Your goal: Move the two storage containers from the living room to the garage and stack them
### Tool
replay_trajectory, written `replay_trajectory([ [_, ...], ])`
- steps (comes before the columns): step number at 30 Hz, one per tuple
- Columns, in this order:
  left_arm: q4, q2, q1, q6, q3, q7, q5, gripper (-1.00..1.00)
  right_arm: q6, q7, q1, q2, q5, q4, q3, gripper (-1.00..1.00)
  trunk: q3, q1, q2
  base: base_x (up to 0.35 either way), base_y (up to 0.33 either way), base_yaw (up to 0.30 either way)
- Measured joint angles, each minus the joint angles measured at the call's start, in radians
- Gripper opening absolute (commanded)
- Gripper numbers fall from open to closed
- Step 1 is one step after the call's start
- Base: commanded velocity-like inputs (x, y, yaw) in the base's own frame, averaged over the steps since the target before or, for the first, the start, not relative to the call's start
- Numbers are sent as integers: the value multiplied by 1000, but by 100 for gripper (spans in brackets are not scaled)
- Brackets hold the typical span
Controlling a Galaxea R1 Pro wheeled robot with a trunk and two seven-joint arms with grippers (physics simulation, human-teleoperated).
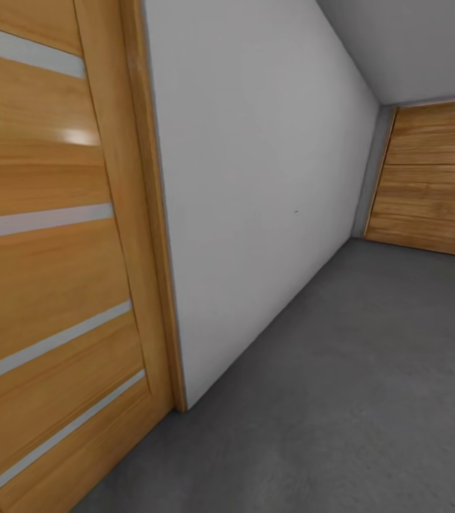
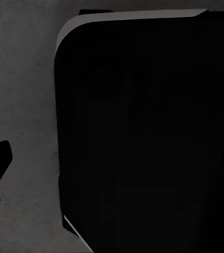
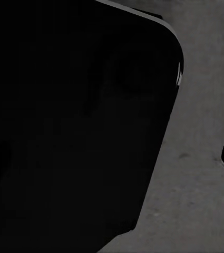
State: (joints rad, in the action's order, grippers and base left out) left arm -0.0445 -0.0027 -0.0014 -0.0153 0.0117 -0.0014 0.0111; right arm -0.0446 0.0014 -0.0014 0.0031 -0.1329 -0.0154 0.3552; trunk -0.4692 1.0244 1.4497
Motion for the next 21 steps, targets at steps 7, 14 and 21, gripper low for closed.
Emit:
replay_trajectory([
  [7,0,0,0,0,0,0,-1,100,-1,0,0,-1,1,0,0,100,0,0,0,323,-127,226],
  [14,-1,0,0,0,0,0,0,100,-1,0,0,-2,1,0,0,100,0,0,0,204,-46,271],
  [21,-1,1,0,0,0,2,0,100,-1,0,0,-2,1,0,0,100,0,1,0,13,-2,274],
])
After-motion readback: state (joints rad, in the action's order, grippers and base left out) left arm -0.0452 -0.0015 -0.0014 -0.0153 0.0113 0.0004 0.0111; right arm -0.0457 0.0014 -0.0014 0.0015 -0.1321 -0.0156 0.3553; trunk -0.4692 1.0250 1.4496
